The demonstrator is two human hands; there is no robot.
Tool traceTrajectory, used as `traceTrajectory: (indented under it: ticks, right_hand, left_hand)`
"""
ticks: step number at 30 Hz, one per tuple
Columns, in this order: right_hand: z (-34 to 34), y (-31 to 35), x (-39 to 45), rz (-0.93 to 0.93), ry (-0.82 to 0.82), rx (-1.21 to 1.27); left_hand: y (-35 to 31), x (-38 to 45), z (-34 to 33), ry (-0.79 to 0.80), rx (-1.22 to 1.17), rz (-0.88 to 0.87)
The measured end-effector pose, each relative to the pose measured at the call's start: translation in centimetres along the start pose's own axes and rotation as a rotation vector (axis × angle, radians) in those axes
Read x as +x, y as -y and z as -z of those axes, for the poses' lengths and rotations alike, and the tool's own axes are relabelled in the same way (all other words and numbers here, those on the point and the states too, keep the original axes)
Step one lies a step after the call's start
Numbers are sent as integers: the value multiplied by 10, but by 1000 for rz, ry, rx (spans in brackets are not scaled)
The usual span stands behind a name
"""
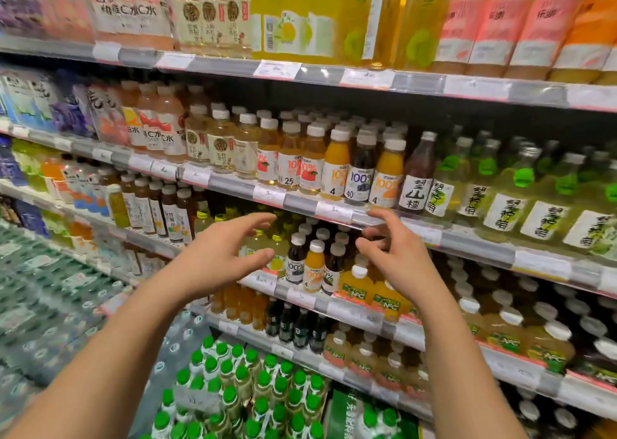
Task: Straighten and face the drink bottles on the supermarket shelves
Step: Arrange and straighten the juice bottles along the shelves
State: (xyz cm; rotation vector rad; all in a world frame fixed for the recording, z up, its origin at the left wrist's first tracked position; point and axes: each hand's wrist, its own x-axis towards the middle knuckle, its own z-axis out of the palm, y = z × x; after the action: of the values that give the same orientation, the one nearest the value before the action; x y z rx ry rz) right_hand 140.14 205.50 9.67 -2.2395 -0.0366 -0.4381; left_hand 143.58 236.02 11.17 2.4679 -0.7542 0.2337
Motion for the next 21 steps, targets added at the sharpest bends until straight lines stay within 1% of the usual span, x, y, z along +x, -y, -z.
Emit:
traceTrajectory:
  ticks: [4, 7, 12, 16, 21]
  right_hand:
    - [9, 0, 18, -4, -42, -80]
    - [15, 12, 40, 30, -72, -203]
    - [20, 41, 94, 77, -159, -419]
    - [18, 58, 141, 15, -131, -656]
    - [11, 68, 177, -93, -145, -786]
  left_hand:
    - [9, 44, -16, -42, -7, -59]
    - [19, 75, -32, -55, 29, -112]
    - [42, 123, -62, -16, 8, -152]
    - [61, 145, -84, 15, 27, -149]
    - [79, 152, -101, 73, 217, -179]
